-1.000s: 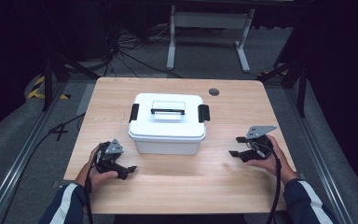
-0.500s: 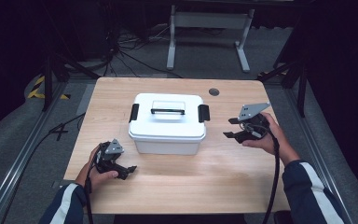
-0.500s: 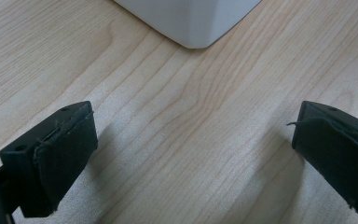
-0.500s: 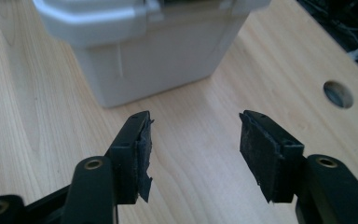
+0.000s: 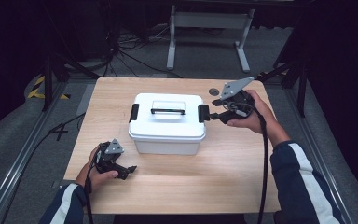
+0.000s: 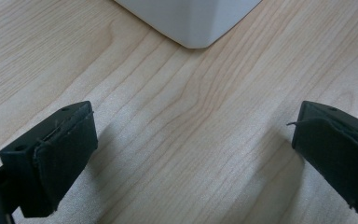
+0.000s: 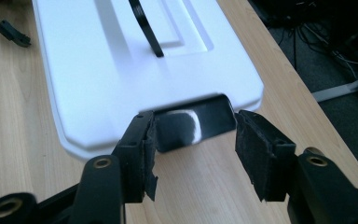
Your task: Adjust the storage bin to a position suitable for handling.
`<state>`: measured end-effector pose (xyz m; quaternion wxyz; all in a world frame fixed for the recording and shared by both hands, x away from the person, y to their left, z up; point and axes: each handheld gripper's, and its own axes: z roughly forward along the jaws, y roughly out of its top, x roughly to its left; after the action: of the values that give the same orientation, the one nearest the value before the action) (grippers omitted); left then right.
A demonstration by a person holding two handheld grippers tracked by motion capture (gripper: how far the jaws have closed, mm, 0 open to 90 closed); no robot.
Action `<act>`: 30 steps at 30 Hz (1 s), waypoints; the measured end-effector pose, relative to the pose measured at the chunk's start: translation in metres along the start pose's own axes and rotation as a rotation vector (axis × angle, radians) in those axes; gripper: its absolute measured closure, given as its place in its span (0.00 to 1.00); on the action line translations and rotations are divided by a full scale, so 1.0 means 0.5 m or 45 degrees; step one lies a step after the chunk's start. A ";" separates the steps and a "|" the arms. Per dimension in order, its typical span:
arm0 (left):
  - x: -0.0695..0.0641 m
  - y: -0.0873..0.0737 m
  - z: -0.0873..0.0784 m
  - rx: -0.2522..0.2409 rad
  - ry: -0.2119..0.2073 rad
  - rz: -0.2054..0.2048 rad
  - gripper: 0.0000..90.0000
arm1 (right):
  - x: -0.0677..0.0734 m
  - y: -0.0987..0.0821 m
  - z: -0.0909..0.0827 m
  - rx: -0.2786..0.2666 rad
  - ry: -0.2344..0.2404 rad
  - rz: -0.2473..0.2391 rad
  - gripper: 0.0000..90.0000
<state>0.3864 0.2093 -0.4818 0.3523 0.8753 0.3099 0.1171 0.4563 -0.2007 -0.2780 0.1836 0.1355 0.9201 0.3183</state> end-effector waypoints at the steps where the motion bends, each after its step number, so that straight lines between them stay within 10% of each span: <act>1: 0.000 0.000 0.000 0.001 0.000 0.004 0.01 | 0.001 0.010 0.004 0.012 0.007 -0.017 0.55; 21: 0.000 0.000 0.000 0.001 0.002 0.004 0.01 | 0.045 0.164 0.092 0.193 0.119 -0.296 0.61; 30: 0.000 0.000 0.000 0.002 0.002 0.004 0.01 | 0.051 0.192 0.135 0.303 0.114 -0.312 0.68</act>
<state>0.3863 0.2095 -0.4816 0.3512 0.8759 0.3090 0.1179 0.4751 -0.0821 -0.2726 0.1626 0.0288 0.9682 0.1880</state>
